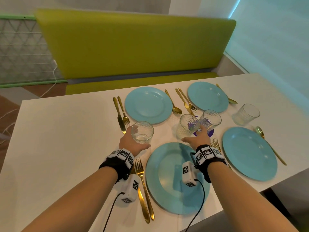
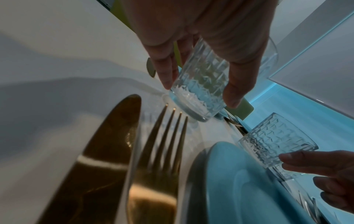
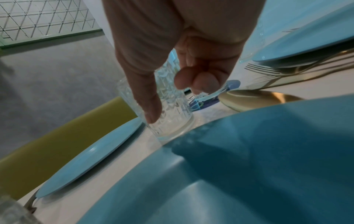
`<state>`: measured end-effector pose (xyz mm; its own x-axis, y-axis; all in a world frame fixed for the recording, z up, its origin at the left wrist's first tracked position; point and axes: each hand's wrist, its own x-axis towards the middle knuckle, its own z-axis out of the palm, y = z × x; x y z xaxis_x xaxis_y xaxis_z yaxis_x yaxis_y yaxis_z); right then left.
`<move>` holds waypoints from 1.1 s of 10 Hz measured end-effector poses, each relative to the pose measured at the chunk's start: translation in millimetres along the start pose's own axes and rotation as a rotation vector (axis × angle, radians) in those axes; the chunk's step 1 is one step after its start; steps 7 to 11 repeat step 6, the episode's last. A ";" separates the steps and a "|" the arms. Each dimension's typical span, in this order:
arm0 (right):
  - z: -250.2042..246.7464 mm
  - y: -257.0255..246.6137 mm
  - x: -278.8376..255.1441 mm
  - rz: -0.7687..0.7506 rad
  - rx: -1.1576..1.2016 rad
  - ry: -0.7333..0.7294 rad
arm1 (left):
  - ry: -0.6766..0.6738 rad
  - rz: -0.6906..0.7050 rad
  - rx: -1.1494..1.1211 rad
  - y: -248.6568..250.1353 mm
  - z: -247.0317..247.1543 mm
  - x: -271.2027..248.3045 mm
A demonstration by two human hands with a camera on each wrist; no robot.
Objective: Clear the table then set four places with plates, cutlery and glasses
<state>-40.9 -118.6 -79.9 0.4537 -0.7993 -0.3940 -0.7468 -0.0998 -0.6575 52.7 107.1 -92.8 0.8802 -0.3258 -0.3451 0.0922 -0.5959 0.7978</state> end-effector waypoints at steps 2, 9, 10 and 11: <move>-6.1 4.5 -4.2 0.007 -0.017 -0.015 | -0.003 -0.010 0.008 -8.4 0.8 -0.1; -31.4 1.0 -36.0 -0.040 0.003 0.052 | -0.070 -0.077 0.034 0.8 -7.6 -2.4; -31.4 1.0 -36.0 -0.040 0.003 0.052 | -0.070 -0.077 0.034 0.8 -7.6 -2.4; -31.4 1.0 -36.0 -0.040 0.003 0.052 | -0.070 -0.077 0.034 0.8 -7.6 -2.4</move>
